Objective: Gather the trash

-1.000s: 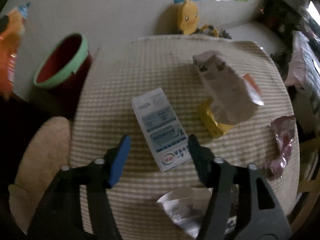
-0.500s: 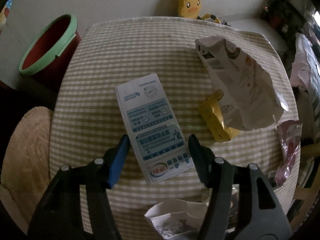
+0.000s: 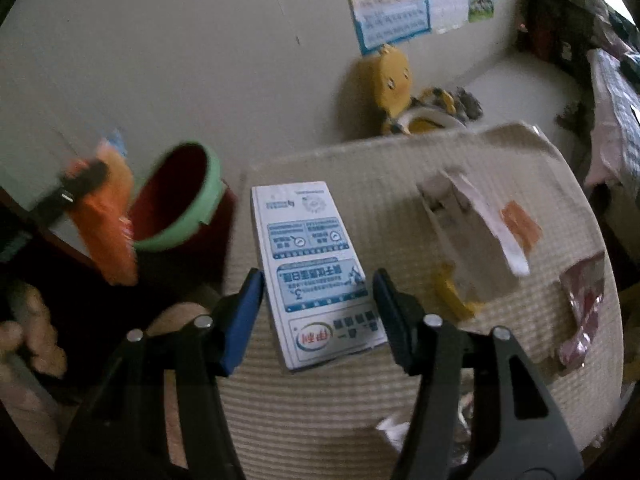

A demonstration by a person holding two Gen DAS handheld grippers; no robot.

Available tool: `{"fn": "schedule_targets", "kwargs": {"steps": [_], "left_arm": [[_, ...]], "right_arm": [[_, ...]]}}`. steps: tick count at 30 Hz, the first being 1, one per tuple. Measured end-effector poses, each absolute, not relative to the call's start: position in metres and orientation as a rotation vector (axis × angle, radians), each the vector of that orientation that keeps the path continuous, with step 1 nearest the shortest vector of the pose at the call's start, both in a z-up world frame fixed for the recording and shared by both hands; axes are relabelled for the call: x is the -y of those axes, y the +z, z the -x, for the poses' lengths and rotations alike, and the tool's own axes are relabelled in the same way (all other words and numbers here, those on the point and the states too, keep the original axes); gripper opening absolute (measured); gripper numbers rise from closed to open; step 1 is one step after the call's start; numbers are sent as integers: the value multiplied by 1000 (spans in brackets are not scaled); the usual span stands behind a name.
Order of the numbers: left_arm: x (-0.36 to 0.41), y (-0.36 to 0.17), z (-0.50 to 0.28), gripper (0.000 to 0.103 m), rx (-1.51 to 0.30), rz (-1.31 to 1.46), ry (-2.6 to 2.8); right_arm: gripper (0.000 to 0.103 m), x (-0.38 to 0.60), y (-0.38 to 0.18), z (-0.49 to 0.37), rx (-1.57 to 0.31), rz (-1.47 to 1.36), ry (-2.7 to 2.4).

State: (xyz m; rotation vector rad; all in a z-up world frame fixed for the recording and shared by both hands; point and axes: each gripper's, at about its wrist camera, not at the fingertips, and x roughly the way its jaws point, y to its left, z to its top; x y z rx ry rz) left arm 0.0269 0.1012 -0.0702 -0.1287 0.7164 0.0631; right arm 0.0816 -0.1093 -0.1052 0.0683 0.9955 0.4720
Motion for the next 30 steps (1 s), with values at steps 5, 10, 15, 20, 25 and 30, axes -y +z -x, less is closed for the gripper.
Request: {"fn": "schedule_targets", "kwargs": {"steps": [5,10,15,20,25,30], "left_arm": [[-146,-81,-30,55,-737,157,138],[-206,-101,-38,55,-782,183,216],[-259,-127,-60,55,-844,241,254],[-291,-160,-93,55,-917,272,250],[-305,-185,-111,55,-973,283,246],[-312,-199,-123,55,-997,272,248]], "right_arm": [[55,71,-85,-93,-962,-78,537],[55,22,-82,-114,-968,-90,597],[26,-29,-97,-140,-1024,-117,640],[23,-68,-112,-167,-1078,-124,640],[23,-79,-109,-168,-1065,-62,636],[23,-66,-119,-163,-1095,-62,618]]}}
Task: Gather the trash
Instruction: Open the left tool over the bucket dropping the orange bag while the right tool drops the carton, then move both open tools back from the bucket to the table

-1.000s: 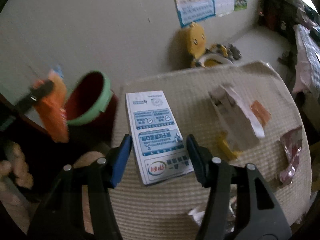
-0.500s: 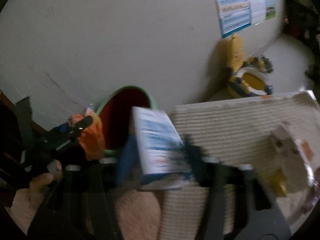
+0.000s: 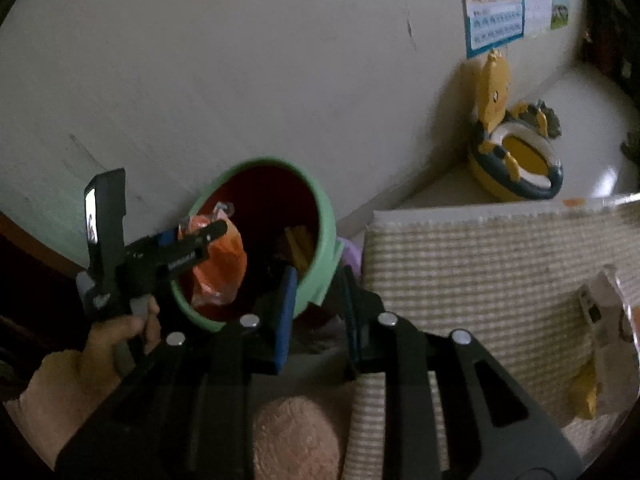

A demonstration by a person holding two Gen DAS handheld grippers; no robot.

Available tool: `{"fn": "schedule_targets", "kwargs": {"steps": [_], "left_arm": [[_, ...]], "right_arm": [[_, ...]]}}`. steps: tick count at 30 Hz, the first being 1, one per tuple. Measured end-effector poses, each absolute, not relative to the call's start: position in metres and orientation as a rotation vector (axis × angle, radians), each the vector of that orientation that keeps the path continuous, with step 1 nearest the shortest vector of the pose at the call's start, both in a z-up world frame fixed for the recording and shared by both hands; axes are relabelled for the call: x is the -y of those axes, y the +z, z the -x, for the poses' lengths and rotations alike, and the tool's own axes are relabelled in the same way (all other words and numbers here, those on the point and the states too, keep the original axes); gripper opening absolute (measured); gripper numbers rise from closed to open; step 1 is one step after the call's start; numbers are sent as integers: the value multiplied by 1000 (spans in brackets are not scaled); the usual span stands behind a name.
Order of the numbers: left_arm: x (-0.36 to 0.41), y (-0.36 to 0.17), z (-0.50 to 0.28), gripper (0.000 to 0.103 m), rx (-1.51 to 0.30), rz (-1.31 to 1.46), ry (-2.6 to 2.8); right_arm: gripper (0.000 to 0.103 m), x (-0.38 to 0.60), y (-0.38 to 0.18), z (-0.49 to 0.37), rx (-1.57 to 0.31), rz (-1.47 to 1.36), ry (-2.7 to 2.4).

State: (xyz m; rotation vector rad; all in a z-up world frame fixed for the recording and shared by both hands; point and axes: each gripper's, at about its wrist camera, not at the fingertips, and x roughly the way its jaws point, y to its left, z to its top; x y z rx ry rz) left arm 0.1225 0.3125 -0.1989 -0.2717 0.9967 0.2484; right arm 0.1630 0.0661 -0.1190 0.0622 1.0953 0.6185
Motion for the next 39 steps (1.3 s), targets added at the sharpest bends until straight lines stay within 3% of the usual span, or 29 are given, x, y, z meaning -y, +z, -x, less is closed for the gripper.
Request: {"fn": "schedule_targets", "kwargs": {"steps": [23,30,39], "left_arm": [[-304,-211,-133,56,-1044,241,289],[-302,-207,-133,68,-1044,227,316],[-283,-173,-112,68,-967,209,318]], "right_arm": [[26,-28,-130,-128,-1109,-53,600],[33,-15,-136,-117,-1121,-72,594],[35,5,-136,-99,-1102,-82,575]]}}
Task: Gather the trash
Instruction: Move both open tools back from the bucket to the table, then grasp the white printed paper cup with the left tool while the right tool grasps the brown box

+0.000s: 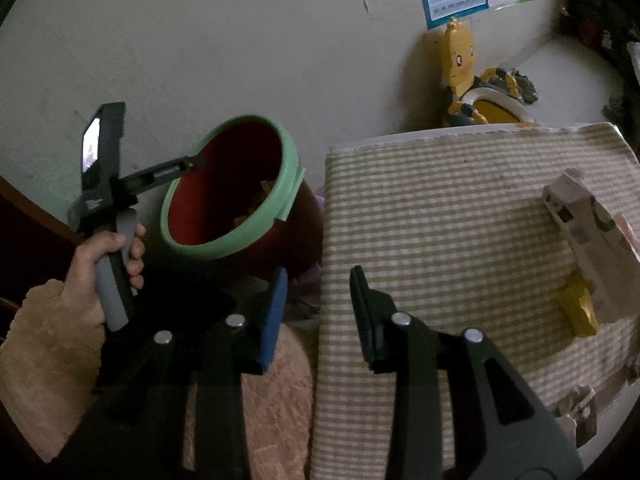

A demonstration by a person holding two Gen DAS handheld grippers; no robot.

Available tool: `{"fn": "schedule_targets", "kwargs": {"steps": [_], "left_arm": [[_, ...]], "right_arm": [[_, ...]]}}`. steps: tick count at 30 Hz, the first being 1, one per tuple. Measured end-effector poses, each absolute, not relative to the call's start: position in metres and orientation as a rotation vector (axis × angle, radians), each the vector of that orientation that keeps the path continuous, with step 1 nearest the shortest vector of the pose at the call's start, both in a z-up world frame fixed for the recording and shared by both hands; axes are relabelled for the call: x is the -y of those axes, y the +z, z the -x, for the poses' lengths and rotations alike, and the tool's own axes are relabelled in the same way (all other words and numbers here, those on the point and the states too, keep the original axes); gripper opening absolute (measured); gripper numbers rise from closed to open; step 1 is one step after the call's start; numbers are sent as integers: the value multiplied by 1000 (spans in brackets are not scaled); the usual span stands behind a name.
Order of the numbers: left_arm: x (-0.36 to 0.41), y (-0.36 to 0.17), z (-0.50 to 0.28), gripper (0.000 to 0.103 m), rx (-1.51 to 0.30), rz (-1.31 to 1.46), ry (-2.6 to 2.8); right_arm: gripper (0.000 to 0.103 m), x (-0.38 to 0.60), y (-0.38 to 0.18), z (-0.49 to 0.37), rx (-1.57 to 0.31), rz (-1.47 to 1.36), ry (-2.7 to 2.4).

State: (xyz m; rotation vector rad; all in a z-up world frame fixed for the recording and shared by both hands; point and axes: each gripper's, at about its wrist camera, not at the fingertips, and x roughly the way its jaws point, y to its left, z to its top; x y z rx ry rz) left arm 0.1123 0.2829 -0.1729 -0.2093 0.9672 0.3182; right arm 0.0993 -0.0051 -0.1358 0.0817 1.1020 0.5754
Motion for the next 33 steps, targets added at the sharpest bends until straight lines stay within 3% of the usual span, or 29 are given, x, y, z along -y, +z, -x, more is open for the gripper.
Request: {"fn": "schedule_targets", "kwargs": {"steps": [2,16,19,25,33], "left_arm": [[-270,-163,-105,68,-941,206,299],[-136,-126,-59,68,-859,169,66],[-105,-122,-52,68,-861,154,-20],[-34,-133,-33,68,-912,133,-221],[59,-172,-9,68,-1049,74,-448]], "right_arm": [[41,12,-134,-93,-1090,-81,569],[54,121,-124,-59,-1022,-114,388],[63,162,-124,-55,-1011,-136,299],[64,259,-138,-40,-1031,-207,71],[67,297,-176,-27,-1143,-183,22]]}}
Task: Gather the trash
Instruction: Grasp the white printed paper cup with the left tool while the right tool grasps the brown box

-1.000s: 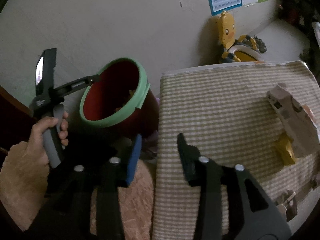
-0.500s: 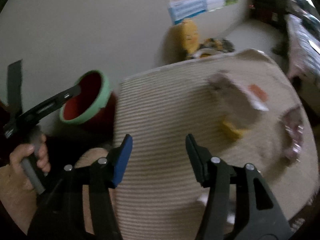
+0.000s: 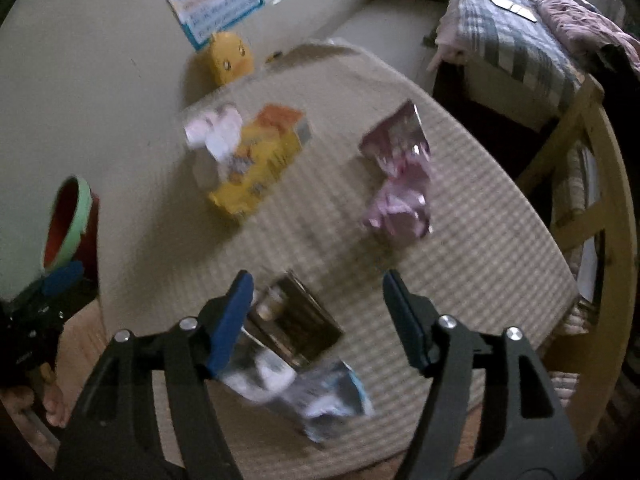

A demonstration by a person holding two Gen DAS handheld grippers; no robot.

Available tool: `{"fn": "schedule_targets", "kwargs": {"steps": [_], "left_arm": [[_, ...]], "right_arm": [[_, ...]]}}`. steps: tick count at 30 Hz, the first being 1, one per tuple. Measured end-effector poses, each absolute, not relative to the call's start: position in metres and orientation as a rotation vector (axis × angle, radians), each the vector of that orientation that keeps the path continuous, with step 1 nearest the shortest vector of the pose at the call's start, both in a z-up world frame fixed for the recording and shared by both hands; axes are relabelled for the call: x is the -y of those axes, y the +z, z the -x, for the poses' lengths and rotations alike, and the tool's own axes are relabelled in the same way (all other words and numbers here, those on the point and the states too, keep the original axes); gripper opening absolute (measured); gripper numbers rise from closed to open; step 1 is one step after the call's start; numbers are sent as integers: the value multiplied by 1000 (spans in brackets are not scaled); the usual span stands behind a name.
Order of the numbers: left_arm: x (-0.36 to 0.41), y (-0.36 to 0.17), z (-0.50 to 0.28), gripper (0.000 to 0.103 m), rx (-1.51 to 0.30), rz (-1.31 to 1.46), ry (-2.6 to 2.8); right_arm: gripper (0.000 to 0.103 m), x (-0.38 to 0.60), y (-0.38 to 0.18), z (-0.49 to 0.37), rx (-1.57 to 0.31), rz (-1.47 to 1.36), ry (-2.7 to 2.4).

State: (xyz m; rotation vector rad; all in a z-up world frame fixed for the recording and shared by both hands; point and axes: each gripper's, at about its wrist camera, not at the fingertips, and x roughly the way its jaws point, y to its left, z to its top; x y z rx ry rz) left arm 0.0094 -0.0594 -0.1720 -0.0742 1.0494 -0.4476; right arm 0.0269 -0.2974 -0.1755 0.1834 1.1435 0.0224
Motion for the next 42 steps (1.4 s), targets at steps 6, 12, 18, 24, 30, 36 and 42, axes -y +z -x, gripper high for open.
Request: {"fn": "schedule_targets", "kwargs": {"steps": [6,12,18,24,30,36,42], "left_arm": [[87,-184,6,68,-1111,24,-517],[109,-202,23,68,-1208,40,-571],[123,-207,28,68,-1223,19,-571],[103,-209,22,68,-1226,56,-508],[87,-208,15,68,-1219,87,-455],[84,-209,14,68,-1220,94,-443],[82,-207,13,68,-1216,102,-428]], "right_arm": [[67,297,-202,-35,-1206,-75,37],[67,294,-215,-36,-1255,39,97],[67,281,-223,-28,-1295,71,176],[68,251,-226,-23,-1305,92,269],[70,224,-226,-27,-1282,186,283],[69,215,-229,-49,-1273,244,262],[51,223,-229,-50,-1287,209,305]]}}
